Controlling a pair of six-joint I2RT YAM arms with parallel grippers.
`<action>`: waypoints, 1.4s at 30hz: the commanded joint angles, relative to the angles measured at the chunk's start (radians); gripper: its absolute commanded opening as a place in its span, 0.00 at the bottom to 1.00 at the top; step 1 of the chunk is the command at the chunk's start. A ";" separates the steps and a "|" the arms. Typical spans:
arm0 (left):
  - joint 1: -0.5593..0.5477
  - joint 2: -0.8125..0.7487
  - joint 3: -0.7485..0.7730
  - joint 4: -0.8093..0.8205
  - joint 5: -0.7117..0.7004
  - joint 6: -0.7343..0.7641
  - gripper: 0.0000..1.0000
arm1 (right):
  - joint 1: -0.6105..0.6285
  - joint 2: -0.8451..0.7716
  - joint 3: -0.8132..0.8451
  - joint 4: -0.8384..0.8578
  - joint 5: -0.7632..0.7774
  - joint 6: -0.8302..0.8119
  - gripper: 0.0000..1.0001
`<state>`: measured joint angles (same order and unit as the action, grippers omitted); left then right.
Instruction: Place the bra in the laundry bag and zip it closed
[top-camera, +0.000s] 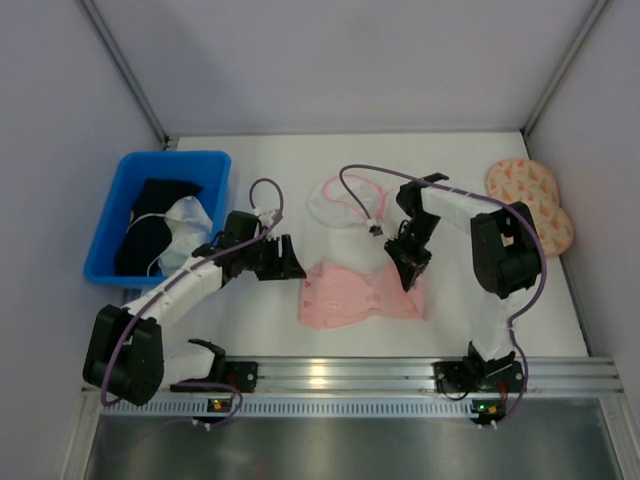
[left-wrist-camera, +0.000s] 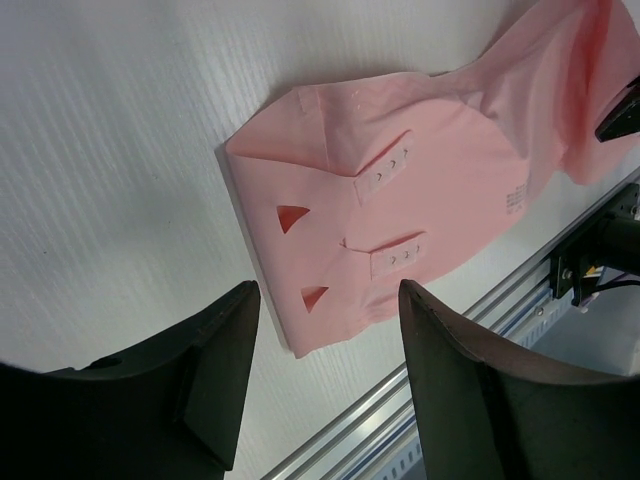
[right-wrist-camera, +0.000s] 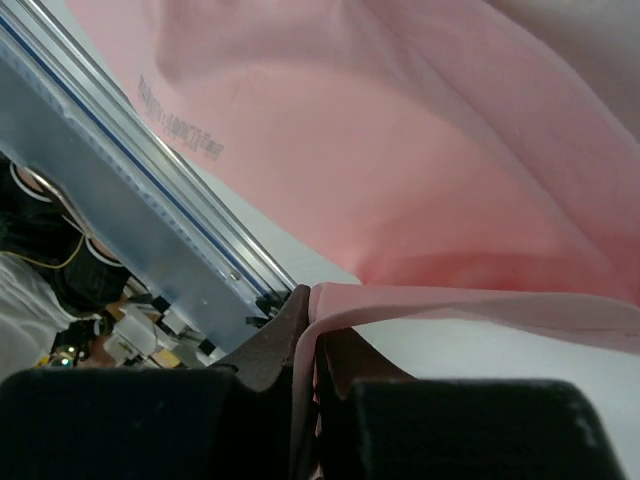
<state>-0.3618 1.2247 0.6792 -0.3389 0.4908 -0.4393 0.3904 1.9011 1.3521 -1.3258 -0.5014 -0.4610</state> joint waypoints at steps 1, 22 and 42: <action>0.003 0.015 0.022 0.006 -0.018 0.002 0.63 | 0.025 0.045 0.044 -0.030 -0.072 0.022 0.07; 0.003 -0.019 0.042 0.005 0.014 0.045 0.65 | 0.065 0.073 0.131 -0.118 -0.304 -0.015 0.64; -0.230 0.157 0.264 -0.338 -0.034 1.056 0.49 | -0.234 -0.148 0.089 0.020 -0.139 0.108 0.58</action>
<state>-0.5503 1.3365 0.9291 -0.5884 0.4923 0.3702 0.1719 1.8351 1.5185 -1.3170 -0.7601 -0.4000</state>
